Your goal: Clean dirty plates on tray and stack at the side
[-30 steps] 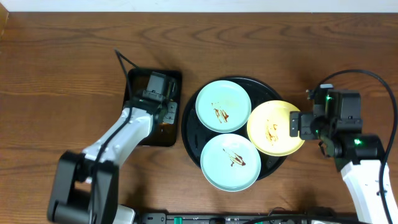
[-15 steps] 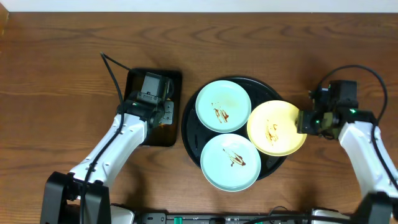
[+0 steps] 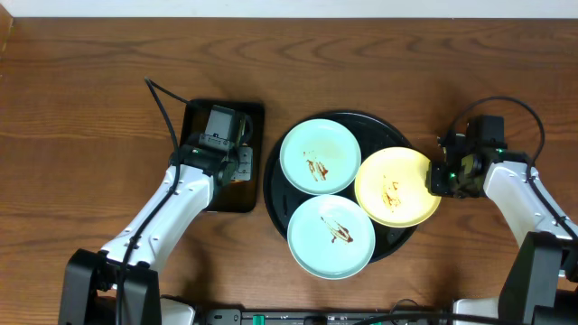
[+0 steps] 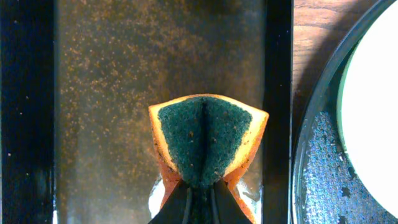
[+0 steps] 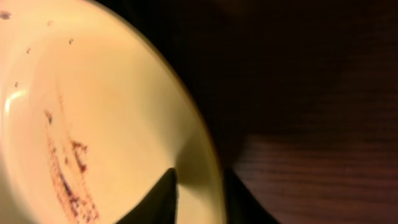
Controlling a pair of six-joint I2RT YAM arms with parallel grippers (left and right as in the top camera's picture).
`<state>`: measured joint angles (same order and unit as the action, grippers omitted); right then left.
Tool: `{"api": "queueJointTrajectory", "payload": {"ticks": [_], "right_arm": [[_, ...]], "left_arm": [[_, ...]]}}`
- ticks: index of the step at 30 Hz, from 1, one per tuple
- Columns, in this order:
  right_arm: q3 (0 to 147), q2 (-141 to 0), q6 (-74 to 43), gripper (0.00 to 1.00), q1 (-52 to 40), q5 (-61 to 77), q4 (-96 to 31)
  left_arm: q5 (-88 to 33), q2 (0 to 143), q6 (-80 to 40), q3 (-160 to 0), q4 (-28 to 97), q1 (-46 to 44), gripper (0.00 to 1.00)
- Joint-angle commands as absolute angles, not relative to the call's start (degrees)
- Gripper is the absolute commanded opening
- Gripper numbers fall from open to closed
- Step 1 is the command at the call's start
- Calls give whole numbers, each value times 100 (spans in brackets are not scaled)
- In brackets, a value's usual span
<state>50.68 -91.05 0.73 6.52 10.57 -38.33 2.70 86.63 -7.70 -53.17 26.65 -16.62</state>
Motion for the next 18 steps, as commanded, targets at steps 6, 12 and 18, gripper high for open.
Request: {"api": "queueJointTrajectory", "payload": {"ticks": [6, 12, 18], "right_arm": [[5175, -9126, 95, 4, 720, 1181, -3861], [5175, -9126, 93, 1, 720, 1061, -3889], [5175, -9126, 93, 1, 720, 987, -3922]], "left_arm": [[193, 8635, -832, -5402, 2679, -1669, 8], [193, 8615, -832, -5402, 2685, -1669, 7], [196, 8429, -829, -5402, 2687, -1669, 7]]}}
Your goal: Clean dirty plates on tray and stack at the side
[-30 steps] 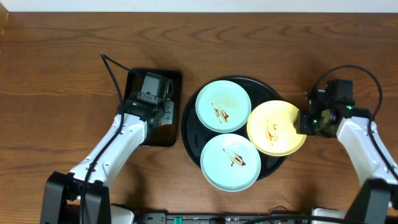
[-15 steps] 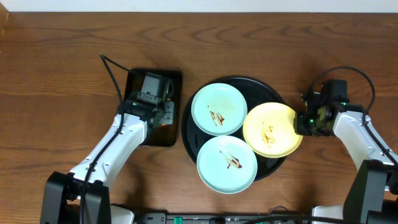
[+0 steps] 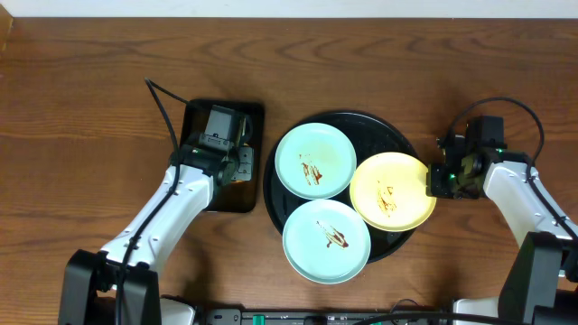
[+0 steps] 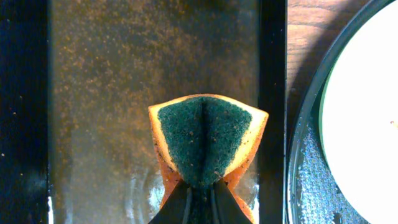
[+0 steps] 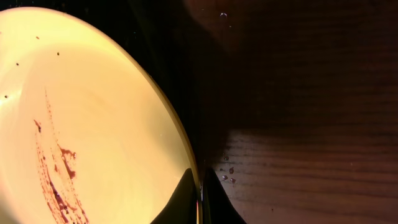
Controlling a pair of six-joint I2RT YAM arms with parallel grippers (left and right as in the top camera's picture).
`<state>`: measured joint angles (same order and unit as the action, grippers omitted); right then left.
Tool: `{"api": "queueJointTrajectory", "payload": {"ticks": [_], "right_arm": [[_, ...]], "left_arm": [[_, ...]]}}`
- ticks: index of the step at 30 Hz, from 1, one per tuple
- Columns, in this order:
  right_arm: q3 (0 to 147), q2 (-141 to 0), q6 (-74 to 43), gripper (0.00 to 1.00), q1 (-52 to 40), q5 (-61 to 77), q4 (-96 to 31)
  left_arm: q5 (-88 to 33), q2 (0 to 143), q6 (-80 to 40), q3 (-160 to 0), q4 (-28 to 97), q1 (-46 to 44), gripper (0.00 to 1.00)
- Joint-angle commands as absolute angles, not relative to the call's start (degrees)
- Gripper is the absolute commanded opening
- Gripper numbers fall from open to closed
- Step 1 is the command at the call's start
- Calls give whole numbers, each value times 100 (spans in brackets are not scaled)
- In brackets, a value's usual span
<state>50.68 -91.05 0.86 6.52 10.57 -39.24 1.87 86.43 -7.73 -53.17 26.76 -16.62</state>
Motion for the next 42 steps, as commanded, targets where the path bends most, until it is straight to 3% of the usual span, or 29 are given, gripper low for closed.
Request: {"api": "queueJointTrajectory", "payload": {"ticks": [1, 12, 22, 25, 27, 31, 42], "right_arm": [[5175, -9126, 93, 1, 720, 989, -3922], [5175, -9126, 91, 1, 720, 989, -4005], [5172, -9126, 91, 33, 720, 993, -4058], [5172, -9126, 91, 37, 720, 993, -4093], [5172, -9126, 91, 32, 720, 991, -4086], [5172, -9126, 91, 1, 720, 989, -4088], [5172, -9126, 89, 1, 720, 921, -4099]], "left_arm": [[198, 8392, -829, -5402, 2687, -1669, 8], [198, 8243, -832, -5402, 2703, -1669, 8], [200, 8246, -1002, -5402, 2827, -1669, 8], [200, 8246, -1002, -5402, 2851, -1669, 8], [200, 8246, -1002, -5402, 2845, -1669, 8], [200, 8246, -1002, -5402, 2847, -1669, 7], [198, 8121, -998, -5404, 2803, -1669, 8]]}}
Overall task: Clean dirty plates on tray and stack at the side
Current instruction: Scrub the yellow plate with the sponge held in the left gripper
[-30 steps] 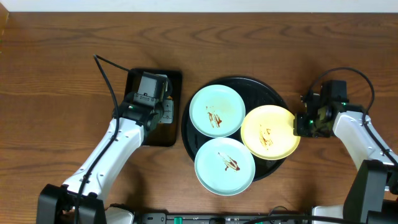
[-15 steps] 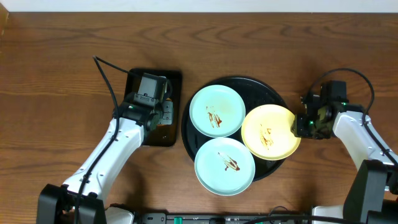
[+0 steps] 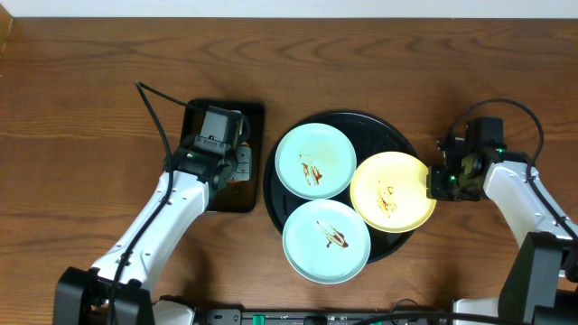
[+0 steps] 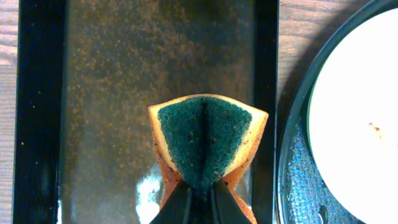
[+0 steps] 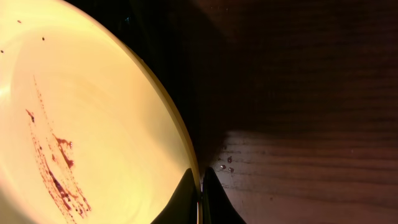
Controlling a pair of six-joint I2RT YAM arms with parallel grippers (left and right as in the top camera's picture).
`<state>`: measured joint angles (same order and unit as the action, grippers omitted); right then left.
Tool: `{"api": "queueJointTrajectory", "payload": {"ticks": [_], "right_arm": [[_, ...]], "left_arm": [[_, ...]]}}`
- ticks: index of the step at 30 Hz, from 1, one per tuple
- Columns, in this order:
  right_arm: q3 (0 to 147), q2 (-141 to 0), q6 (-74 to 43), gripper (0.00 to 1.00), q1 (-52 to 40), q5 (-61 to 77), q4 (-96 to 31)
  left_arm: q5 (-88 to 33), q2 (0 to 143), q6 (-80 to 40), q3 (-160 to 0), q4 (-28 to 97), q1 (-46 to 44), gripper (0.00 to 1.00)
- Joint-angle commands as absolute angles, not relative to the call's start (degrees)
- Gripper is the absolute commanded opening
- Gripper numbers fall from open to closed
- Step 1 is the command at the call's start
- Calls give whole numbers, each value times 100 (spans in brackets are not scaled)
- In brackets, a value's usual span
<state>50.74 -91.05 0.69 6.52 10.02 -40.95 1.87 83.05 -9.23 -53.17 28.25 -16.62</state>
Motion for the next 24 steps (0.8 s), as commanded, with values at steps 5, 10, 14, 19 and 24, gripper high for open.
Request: {"api": "queueJointTrajectory", "payload": {"ticks": [5, 10, 14, 19, 24], "right_arm": [[5172, -9126, 89, 1, 720, 923, -4115], [5172, -9126, 89, 1, 720, 923, -4117], [5172, -9126, 86, 1, 720, 928, -4117], [5172, -9126, 69, 1, 720, 926, -4134], [5172, -9126, 27, 1, 720, 928, -4139]], "left_arm": [[198, 7872, -998, -5404, 2707, -1669, 7], [-576, 7734, -993, -5404, 2353, -1682, 8], [-2222, 7747, -1262, -5426, 1852, -1739, 7], [-2257, 7848, -1686, -6125, 2434, -2104, 8], [-2412, 8265, -1907, -6906, 2797, -2709, 7]]}}
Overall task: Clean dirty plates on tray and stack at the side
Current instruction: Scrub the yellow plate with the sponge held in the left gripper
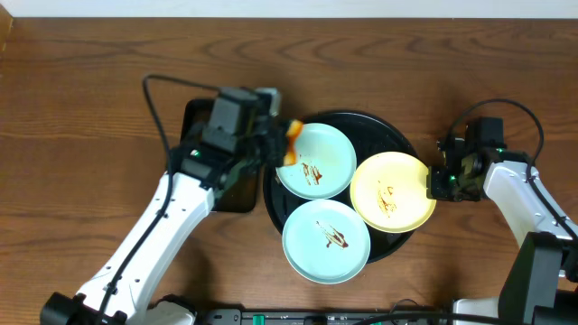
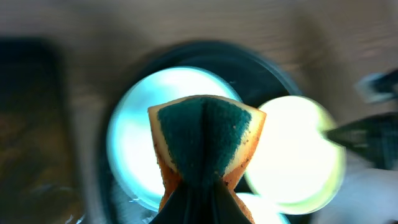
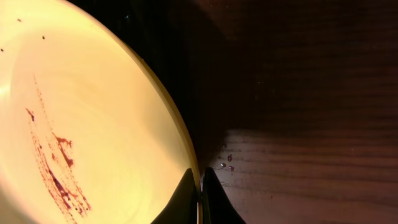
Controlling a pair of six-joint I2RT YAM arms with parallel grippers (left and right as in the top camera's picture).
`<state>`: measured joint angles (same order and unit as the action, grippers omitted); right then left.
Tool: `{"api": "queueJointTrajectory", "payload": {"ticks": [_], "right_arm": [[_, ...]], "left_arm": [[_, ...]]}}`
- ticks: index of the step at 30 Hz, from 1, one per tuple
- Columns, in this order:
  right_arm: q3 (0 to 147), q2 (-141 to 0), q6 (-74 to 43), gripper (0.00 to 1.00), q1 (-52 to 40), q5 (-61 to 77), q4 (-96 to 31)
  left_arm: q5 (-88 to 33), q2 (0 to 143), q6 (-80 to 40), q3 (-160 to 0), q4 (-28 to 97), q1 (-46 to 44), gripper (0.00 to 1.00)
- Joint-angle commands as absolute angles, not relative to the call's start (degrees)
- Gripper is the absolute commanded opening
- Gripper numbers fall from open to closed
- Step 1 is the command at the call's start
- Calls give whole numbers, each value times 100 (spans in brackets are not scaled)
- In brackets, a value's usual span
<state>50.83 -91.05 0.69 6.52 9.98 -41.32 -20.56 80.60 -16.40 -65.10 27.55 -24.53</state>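
A round black tray (image 1: 397,144) carries three stained plates: a pale green one (image 1: 316,159) at the upper left, another pale green one (image 1: 327,239) at the front, and a yellow plate (image 1: 391,190) on the right. My left gripper (image 1: 287,143) is shut on a folded orange sponge with a green scouring face (image 2: 205,140), held above the upper green plate's left edge. My right gripper (image 3: 200,186) is shut on the yellow plate's right rim (image 3: 186,146). The left wrist view is blurred.
A black rectangular tray (image 1: 203,117) lies left of the round one, partly under my left arm. Bare wooden tabletop (image 1: 90,81) surrounds both trays. Small droplets (image 3: 225,163) dot the wood beside the yellow plate's rim.
My left gripper, with the sponge, has moved from over the black rectangular tray to over the left edge of the upper green plate. The right gripper and yellow plate are unchanged.
At first the left gripper held the sponge over the rectangular tray and the right gripper's fingers straddled the yellow plate's rim. Then the right gripper was shut on the rim and all three plates sat slightly further left. Now the sponge hangs over the upper green plate.
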Motion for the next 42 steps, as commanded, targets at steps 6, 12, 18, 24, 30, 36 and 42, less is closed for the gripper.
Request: {"api": "queueJointTrajectory", "payload": {"ticks": [6, 12, 18, 24, 30, 36, 42], "right_arm": [[5172, -9126, 21, 1, 720, 926, -4139], [5172, -9126, 21, 1, 720, 926, -4145], [5172, -9126, 21, 1, 720, 926, -4154], [5172, -9126, 21, 1, 720, 926, -4156], [5172, -9126, -3, 1, 720, 926, -4160], [5172, -9126, -19, 1, 720, 926, -4156], [5172, -9126, -19, 1, 720, 926, -4167]], "left_arm": [[-2921, 9080, -1964, -7039, 2259, -3527, 7], [-3155, 9870, -1959, -7039, 1820, -4228, 7], [-3151, 10477, -1962, -7039, 1219, -4713, 8], [-3151, 10956, -1964, -7039, 491, -5004, 8], [-2995, 11417, -2165, -7039, -5, -5054, 7], [-2941, 11854, -2171, -7039, -204, -5050, 8], [-1446, 11926, -2156, -7041, 244, -4947, 7]]}}
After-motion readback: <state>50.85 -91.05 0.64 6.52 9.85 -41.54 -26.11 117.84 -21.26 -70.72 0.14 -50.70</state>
